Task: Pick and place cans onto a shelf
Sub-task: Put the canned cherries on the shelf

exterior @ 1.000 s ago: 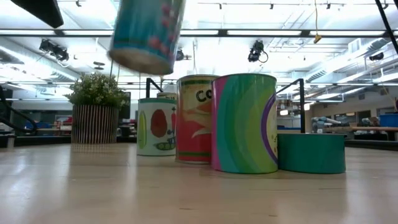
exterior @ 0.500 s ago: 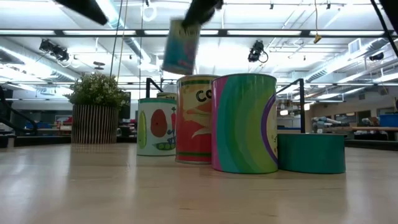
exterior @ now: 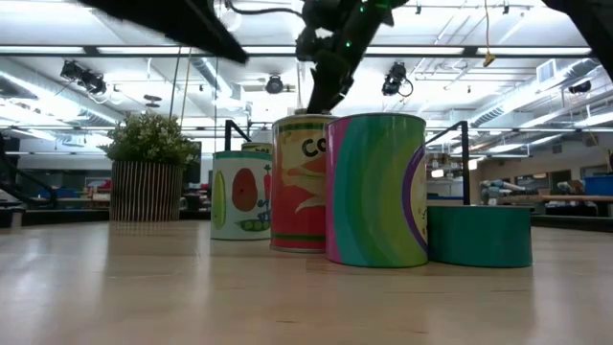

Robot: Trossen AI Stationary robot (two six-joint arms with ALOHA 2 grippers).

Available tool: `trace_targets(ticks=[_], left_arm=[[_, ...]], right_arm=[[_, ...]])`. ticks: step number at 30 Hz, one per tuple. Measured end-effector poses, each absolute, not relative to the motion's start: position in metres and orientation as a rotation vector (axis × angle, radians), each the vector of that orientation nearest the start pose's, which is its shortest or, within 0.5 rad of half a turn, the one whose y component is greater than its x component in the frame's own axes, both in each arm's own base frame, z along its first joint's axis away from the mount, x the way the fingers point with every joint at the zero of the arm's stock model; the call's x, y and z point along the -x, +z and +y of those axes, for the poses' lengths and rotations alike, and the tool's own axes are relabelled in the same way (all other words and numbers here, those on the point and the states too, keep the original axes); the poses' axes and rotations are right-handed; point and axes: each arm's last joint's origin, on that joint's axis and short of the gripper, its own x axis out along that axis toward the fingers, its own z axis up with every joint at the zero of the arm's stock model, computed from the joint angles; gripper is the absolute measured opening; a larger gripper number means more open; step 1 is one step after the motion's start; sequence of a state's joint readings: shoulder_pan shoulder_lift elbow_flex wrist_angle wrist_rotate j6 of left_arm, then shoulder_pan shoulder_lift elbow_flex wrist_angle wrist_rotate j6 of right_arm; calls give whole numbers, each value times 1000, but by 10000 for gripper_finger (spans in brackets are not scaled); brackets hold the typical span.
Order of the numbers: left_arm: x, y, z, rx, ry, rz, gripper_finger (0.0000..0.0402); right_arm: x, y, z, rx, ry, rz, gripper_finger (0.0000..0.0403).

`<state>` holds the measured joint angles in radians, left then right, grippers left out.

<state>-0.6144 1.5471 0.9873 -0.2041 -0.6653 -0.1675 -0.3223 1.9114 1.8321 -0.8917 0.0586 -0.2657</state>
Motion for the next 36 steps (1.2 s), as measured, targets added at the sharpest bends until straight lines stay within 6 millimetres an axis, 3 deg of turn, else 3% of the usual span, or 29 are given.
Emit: trace_targets(ticks=[3, 6, 10, 19, 36], left_arm=[[-270, 212, -157, -278, 89, 589, 360], [-260, 217, -146, -261, 100, 545, 347], [-236, 221, -129, -236, 125, 483, 327], [-195, 222, -93, -128, 147, 211, 304], [-191, 219, -74, -19, 242, 129, 304]], right_arm=[[-389, 304, -144, 99, -241, 986, 334], [-388, 294, -151, 99, -247, 988, 334], [-390, 282, -153, 111, -239, 972, 334], [-394, 276, -153, 149, -254, 915, 334], [-398, 268, -141, 142, -239, 923, 334]])
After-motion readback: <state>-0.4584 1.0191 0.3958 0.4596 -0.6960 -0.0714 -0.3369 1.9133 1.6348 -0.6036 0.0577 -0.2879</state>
